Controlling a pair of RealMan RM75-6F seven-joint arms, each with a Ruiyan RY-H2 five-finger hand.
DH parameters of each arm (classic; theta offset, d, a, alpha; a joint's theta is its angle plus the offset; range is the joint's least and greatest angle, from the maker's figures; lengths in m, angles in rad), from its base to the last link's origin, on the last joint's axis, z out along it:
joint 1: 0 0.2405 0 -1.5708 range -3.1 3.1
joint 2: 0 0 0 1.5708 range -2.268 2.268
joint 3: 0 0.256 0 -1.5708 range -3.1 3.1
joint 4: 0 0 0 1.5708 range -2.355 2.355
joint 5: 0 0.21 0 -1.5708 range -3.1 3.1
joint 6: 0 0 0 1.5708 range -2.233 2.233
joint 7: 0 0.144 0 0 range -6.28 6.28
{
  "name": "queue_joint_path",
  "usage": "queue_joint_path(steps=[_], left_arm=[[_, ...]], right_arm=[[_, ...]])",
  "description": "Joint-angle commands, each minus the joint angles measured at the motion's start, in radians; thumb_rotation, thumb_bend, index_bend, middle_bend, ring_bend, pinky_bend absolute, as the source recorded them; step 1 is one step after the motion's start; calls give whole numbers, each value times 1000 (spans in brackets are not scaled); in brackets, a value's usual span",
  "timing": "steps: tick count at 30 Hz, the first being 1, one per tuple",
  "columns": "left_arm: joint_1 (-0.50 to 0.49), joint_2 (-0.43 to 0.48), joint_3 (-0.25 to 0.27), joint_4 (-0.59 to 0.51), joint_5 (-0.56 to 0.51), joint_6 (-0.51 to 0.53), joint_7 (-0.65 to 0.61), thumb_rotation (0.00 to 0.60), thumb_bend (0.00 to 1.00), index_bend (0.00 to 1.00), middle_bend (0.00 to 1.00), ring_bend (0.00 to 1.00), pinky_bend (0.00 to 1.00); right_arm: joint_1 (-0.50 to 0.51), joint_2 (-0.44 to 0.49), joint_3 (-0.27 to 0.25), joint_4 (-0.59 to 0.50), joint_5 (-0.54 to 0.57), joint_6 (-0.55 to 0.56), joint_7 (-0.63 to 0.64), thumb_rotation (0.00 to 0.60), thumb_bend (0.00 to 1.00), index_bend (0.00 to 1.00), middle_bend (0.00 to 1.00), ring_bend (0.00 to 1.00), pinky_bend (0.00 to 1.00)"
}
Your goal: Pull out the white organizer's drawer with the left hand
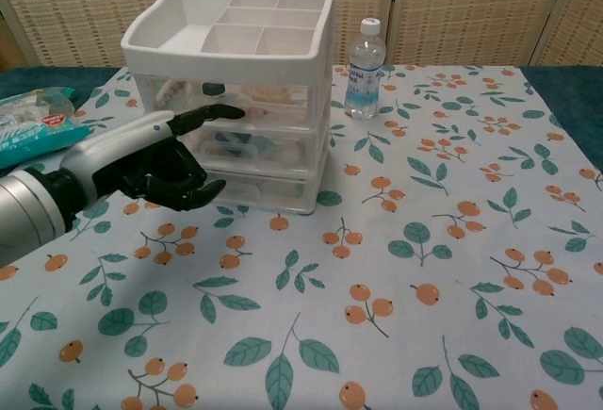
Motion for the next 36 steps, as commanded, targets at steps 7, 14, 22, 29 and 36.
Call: queue_joint_path(steps=[7, 14, 22, 29, 36], left_arm=[[-3, -16, -4, 23, -4, 3, -33, 600, 429, 57, 937, 920, 1000], [-10, -29, -15, 46, -8, -1, -72, 600, 429, 62, 937, 920, 1000], [-16, -45, -27, 61, -8, 2, -115, 600, 429, 113, 937, 921, 1000], [-21, -66, -32, 77, -5, 4, -161, 600, 430, 110, 937, 921, 1000], [-26, -82, -33, 93, -2, 0, -204, 600, 430, 111, 937, 921, 1000]], right_arm=[[-3, 0, -1, -1, 3, 0, -3, 600, 253, 114, 176, 162, 175], [-7, 3, -1, -4, 7, 1, -5, 600, 253, 115, 176, 162, 176], [-8, 2, -1, -2, 10, 0, -4, 600, 253, 115, 176, 162, 175], [-10, 0, 0, 4, 14, -2, 1, 600, 254, 114, 176, 162, 175], [-11, -3, 1, 11, 17, -2, 8, 600, 253, 115, 176, 162, 176]])
